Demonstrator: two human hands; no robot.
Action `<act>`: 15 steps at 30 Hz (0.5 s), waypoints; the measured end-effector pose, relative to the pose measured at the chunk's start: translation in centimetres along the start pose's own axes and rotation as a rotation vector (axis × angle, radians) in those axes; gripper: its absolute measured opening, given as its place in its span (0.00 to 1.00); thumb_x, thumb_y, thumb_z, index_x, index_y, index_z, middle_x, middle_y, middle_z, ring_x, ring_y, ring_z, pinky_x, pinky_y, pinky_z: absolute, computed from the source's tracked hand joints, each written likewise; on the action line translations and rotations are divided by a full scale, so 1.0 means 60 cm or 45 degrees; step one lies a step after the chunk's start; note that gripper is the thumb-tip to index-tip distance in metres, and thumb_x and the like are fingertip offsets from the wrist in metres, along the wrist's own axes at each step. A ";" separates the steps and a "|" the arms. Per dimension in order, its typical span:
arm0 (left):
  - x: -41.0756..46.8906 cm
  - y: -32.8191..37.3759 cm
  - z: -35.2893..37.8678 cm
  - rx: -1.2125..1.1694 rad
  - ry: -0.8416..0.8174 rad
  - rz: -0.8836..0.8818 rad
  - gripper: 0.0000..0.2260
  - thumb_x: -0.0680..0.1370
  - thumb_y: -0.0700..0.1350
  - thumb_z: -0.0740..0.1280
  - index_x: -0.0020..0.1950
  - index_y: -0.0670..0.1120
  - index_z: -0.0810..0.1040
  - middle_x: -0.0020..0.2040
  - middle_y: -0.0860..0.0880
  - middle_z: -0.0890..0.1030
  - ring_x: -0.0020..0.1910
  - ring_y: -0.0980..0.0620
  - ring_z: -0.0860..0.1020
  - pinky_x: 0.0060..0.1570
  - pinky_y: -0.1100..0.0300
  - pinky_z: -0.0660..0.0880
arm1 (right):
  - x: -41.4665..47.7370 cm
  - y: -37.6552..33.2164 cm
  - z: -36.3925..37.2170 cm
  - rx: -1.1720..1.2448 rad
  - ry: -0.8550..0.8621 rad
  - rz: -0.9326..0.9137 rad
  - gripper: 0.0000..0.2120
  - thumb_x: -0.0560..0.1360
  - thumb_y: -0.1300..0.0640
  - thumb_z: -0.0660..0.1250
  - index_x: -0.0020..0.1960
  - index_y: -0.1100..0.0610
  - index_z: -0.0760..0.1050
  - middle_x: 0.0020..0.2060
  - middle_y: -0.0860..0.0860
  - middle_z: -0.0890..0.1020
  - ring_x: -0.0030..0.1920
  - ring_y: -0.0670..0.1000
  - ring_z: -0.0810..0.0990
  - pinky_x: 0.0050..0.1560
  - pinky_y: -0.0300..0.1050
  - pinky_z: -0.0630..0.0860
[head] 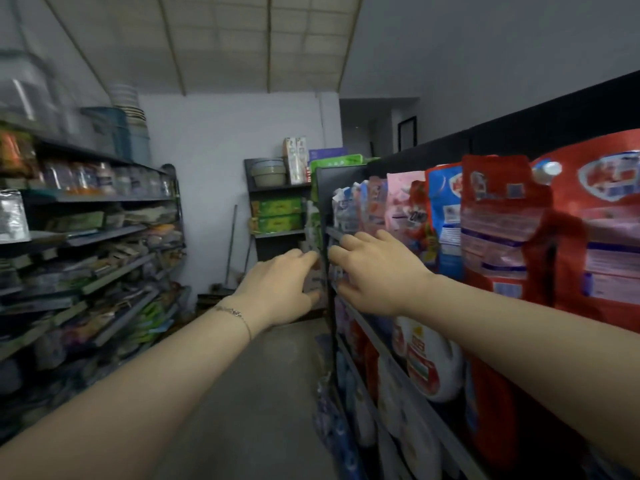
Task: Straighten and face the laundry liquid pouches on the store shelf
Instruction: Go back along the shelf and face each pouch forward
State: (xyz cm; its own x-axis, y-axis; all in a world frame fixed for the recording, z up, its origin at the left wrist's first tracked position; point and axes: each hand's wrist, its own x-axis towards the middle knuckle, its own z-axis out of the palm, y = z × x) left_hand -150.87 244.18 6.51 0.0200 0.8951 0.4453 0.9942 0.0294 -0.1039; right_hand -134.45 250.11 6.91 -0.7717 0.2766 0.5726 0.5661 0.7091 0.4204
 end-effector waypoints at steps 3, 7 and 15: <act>0.037 -0.044 0.032 0.004 0.007 -0.046 0.18 0.76 0.55 0.64 0.63 0.51 0.68 0.55 0.50 0.73 0.52 0.47 0.75 0.49 0.48 0.76 | 0.057 0.016 0.059 0.056 -0.009 -0.019 0.18 0.76 0.48 0.58 0.63 0.53 0.67 0.56 0.52 0.73 0.58 0.55 0.72 0.51 0.49 0.64; 0.070 -0.115 0.074 0.045 -0.002 -0.098 0.17 0.76 0.57 0.64 0.62 0.53 0.68 0.58 0.51 0.73 0.55 0.48 0.75 0.49 0.52 0.74 | 0.135 0.016 0.130 0.101 -0.043 -0.061 0.16 0.76 0.48 0.58 0.61 0.53 0.68 0.54 0.52 0.73 0.56 0.55 0.72 0.50 0.49 0.65; 0.145 -0.280 0.153 0.059 -0.004 -0.199 0.20 0.76 0.57 0.64 0.66 0.55 0.67 0.64 0.52 0.73 0.58 0.49 0.75 0.47 0.56 0.72 | 0.286 -0.016 0.250 0.116 -0.022 -0.148 0.17 0.76 0.47 0.58 0.62 0.53 0.67 0.54 0.51 0.73 0.55 0.55 0.72 0.50 0.50 0.65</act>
State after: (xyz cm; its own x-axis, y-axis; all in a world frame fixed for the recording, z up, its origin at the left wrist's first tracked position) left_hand -168.39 255.56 3.98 -0.1352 0.8793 0.4567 0.9792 0.1891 -0.0741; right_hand -152.59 263.94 5.78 -0.8359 0.1994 0.5113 0.4442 0.7929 0.4171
